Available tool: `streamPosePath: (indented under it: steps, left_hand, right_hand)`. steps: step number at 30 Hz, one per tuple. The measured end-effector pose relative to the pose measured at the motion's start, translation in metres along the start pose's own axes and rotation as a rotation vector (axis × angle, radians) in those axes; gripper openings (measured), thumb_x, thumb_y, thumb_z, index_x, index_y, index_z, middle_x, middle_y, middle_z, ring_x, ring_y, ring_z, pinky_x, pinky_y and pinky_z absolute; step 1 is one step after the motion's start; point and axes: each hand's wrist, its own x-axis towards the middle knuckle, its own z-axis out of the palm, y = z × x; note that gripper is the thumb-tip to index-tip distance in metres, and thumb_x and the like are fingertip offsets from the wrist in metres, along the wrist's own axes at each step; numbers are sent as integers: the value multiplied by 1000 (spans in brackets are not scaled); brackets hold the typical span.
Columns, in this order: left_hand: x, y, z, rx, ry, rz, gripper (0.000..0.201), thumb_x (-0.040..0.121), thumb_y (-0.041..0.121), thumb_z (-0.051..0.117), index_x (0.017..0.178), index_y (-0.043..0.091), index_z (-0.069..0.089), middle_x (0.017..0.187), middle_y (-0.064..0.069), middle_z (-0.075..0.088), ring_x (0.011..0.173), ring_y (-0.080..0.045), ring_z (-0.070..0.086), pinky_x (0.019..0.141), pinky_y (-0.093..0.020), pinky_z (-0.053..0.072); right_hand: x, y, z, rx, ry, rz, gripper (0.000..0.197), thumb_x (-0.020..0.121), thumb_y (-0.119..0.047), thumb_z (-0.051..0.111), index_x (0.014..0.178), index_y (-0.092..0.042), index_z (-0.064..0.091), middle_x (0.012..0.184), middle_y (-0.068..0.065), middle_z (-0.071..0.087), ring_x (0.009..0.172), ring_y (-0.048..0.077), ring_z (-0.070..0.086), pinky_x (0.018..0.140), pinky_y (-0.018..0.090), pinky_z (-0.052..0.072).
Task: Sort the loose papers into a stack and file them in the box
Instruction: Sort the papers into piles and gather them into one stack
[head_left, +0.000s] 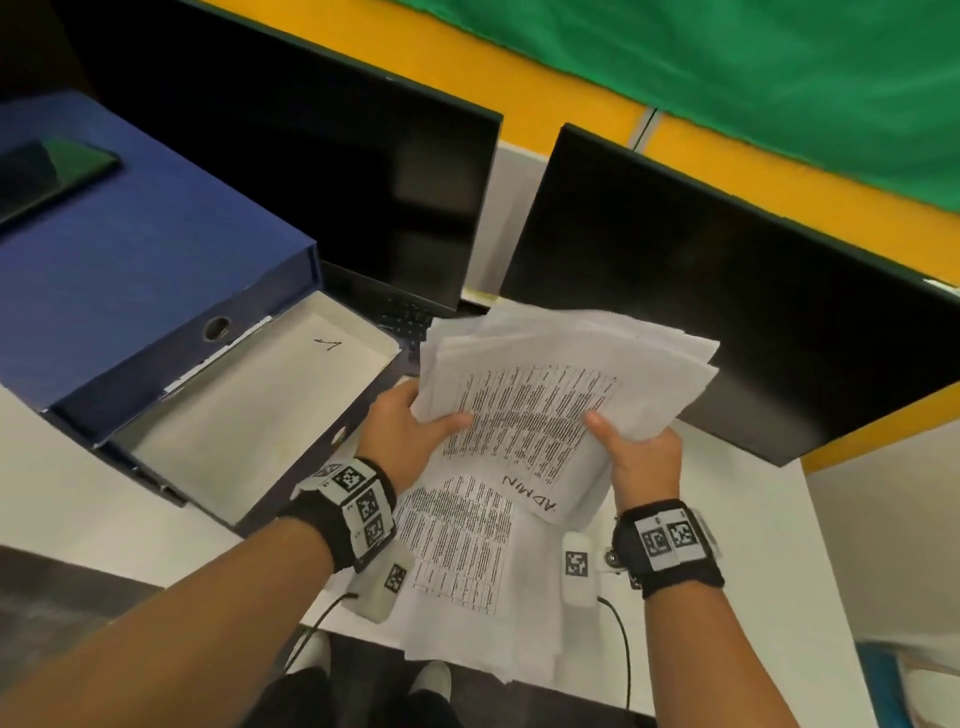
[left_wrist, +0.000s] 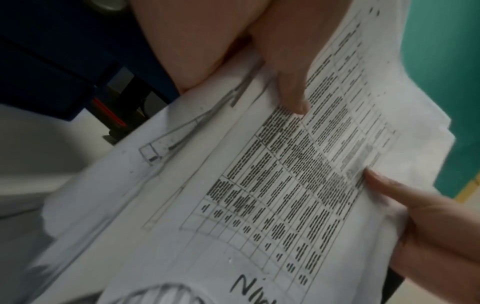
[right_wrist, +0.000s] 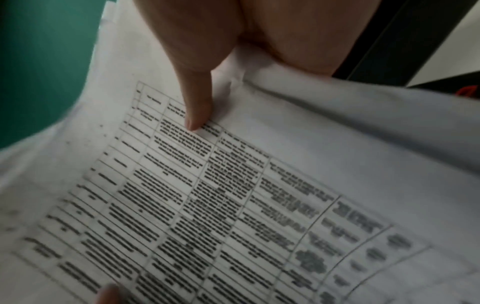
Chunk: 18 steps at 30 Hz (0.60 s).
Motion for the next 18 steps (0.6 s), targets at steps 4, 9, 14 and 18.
streamPosePath:
  steps: [4, 9, 14, 18]
  left_hand:
    - [0, 20, 2, -199, 68, 125, 33, 78, 22, 79, 107, 27, 65, 103, 6, 74, 91, -8, 72, 72, -26, 60]
    - [-4, -3, -3, 1, -37, 103, 33, 90, 28, 65, 111, 33, 40, 112, 9, 64, 99, -8, 67, 77, -30, 60]
    - [-8, -16, -14, 187, 77, 166, 11, 100, 29, 49, 90, 33, 51, 81, 10, 63, 70, 11, 62, 56, -9, 49]
    - [-7, 1, -11, 87, 190, 307, 24, 100, 21, 49, 91, 39, 61, 82, 17, 64, 73, 13, 60, 61, -4, 46]
  right_hand:
    - [-2, -8, -2, 154, 50, -61, 36, 77, 0, 77, 109, -14, 70, 104, 0, 76, 94, 17, 73, 74, 31, 60]
    - [1, 17, -3, -45, 39, 61, 29, 76, -9, 81, 102, -17, 72, 99, -2, 76, 90, 14, 74, 83, 41, 60]
    - [2, 17, -4, -29, 75, 49, 20, 83, -9, 75, 98, -21, 70, 97, -5, 76, 85, 13, 74, 83, 38, 60]
    - [0, 3, -8, 139, 62, -4, 26, 86, -5, 71, 110, -13, 68, 106, 4, 75, 96, 22, 73, 81, 40, 59]
